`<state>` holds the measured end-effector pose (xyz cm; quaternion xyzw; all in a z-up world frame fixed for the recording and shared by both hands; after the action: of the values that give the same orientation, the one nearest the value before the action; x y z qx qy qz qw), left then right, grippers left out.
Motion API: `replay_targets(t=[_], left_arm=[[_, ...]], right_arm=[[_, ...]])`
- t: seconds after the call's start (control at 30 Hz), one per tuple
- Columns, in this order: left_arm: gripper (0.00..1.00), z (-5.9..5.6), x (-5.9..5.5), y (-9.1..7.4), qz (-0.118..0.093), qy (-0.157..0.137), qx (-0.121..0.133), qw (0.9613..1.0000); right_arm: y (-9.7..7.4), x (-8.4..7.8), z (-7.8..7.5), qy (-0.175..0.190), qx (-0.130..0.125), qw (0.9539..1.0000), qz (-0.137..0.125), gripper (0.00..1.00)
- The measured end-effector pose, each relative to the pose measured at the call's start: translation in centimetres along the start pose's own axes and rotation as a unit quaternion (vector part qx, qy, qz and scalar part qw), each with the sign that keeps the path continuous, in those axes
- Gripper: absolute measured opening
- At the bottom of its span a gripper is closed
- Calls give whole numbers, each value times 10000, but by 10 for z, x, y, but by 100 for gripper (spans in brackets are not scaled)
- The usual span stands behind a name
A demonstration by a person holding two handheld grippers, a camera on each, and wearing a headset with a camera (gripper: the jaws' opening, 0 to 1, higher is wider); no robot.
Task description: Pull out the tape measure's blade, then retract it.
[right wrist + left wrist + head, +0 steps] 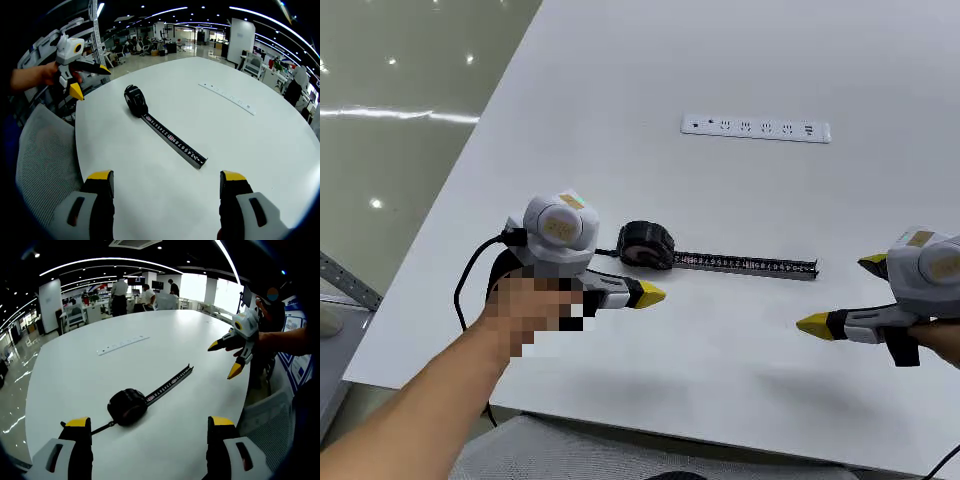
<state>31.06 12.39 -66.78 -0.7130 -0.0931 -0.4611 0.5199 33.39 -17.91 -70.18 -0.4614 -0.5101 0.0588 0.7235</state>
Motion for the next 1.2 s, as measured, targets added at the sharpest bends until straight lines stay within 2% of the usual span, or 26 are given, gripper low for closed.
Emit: replay_targets(t=[0.2,0.5,0.83,1.2], left_arm=[[100,0,-7,-11,-16,-191,140,9997],[100,-3,-15,-35,-106,-313,259,9991],[100,-4,-14,-55,-171,-262,350,9989],[100,-14,-13,-76,-194,-332,549,9977]], right_arm=[[-14,3,18,224,-44,9996,-177,88],[-33,3,40,386,-145,9988,-280,92],[-63,6,52,617,-335,9965,-457,100],[-86,3,66,904,-343,9939,-537,100]])
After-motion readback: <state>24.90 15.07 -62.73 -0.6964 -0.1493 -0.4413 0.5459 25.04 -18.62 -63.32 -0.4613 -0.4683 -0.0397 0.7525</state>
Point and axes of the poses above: the centre of the closed fingertips' face, and the gripper's own axes: y roughly forward along the fingers, z roughly to its left, x roughly out of its top, the point moved 5 cm from there along -y, roughly backward along the fingers, and after that the axes turned 1 degree about y, right-handed, at the moved point
